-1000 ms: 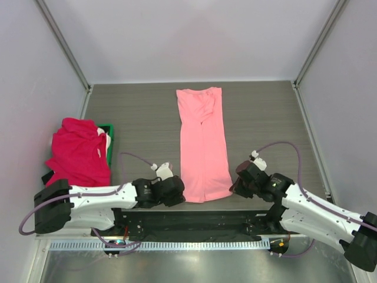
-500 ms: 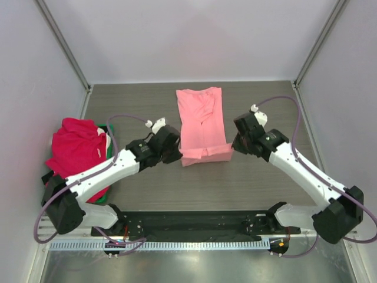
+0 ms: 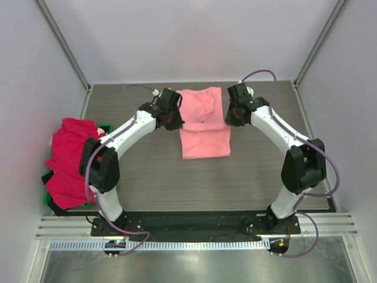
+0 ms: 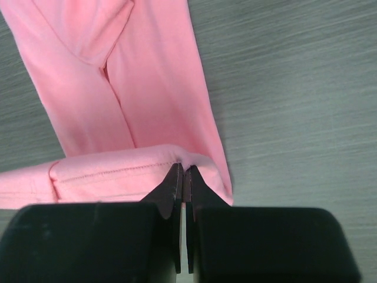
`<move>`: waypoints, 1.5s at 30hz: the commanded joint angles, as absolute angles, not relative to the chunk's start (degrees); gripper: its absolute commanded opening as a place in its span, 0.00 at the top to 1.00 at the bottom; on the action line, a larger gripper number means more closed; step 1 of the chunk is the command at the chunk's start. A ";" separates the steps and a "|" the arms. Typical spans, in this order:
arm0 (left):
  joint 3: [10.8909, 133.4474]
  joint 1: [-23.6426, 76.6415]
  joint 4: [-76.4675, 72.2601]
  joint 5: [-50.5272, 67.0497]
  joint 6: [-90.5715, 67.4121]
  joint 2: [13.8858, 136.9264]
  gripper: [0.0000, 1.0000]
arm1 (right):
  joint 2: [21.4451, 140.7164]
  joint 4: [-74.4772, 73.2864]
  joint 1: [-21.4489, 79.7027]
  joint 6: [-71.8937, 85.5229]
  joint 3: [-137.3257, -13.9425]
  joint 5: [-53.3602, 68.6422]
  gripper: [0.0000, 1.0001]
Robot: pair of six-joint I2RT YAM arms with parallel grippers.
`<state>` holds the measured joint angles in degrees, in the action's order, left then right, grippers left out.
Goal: Fold and stack the t-shirts
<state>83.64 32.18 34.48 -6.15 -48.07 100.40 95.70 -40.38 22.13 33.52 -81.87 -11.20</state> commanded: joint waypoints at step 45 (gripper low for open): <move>72.44 22.50 44.12 1.51 -32.97 88.69 0.44 | 107.65 -34.00 29.07 25.93 -87.18 -2.78 0.39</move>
<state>77.34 22.79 45.08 5.58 -37.67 92.25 103.57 -33.95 26.26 28.12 -85.32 2.83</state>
